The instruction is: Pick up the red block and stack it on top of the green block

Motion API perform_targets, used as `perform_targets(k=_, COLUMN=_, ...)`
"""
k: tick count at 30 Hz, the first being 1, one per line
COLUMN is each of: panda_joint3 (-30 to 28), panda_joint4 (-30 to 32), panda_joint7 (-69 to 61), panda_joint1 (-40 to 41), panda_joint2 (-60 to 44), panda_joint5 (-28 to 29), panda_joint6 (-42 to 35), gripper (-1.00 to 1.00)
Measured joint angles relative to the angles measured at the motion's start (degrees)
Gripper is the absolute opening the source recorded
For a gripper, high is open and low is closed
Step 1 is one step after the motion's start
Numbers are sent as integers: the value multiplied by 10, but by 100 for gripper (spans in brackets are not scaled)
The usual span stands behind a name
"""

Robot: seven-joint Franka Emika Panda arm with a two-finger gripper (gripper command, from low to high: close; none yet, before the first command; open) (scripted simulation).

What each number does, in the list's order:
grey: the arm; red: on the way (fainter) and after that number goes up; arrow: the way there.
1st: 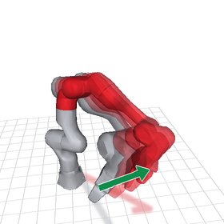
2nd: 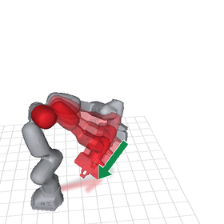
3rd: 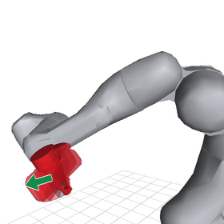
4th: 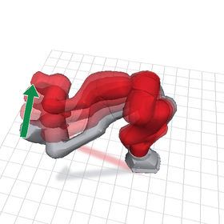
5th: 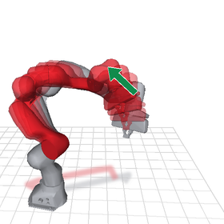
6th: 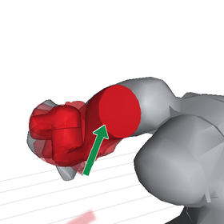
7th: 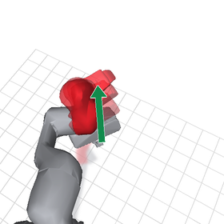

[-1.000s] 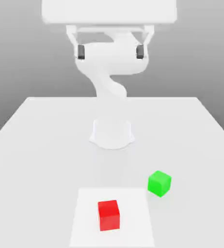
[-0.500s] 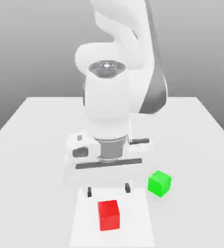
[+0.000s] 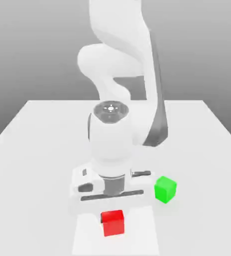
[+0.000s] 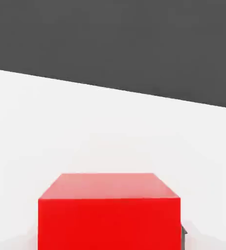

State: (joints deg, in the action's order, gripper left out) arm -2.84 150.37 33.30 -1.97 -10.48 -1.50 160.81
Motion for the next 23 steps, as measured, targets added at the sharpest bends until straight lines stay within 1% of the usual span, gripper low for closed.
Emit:
perform_targets(k=2, panda_joint3=3, panda_joint4=10, panda_joint7=-3, panda_joint1=-3, panda_joint2=41, panda_joint5=5, panda_joint6=-31, gripper=-100)
perform_targets(k=3, panda_joint3=14, panda_joint4=24, panda_joint7=-21, panda_joint1=-18, panda_joint2=61, panda_joint5=4, panda_joint6=-37, gripper=-100)
perform_targets(k=6, panda_joint3=40, panda_joint4=73, panda_joint7=-88, panda_joint1=-84, panda_joint2=123, panda_joint5=-3, panda_joint6=-51, gripper=-100)
perform_targets(k=12, panda_joint3=75, panda_joint4=175, panda_joint7=-229, panda_joint1=-183, panda_joint2=248, panda_joint5=-16, panda_joint6=-74, gripper=-100)
perform_targets(k=15, panda_joint3=82, panda_joint4=188, panda_joint7=-246, panda_joint1=-197, panda_joint2=222, panda_joint5=-13, panda_joint6=-34, gripper=-100)
perform_targets(k=20, panda_joint3=82, panda_joint4=186, panda_joint7=-234, panda_joint1=-193, panda_joint2=123, panda_joint5=8, panda_joint6=63, gripper=-100)
perform_targets(k=21, panda_joint3=79, panda_joint4=185, panda_joint7=-230, panda_joint1=-194, panda_joint2=108, panda_joint5=15, panda_joint6=76, gripper=100)
perform_targets(k=23, panda_joint3=79, panda_joint4=185, panda_joint7=-230, panda_joint1=-191, panda_joint2=108, panda_joint5=15, panda_joint6=76, gripper=100)
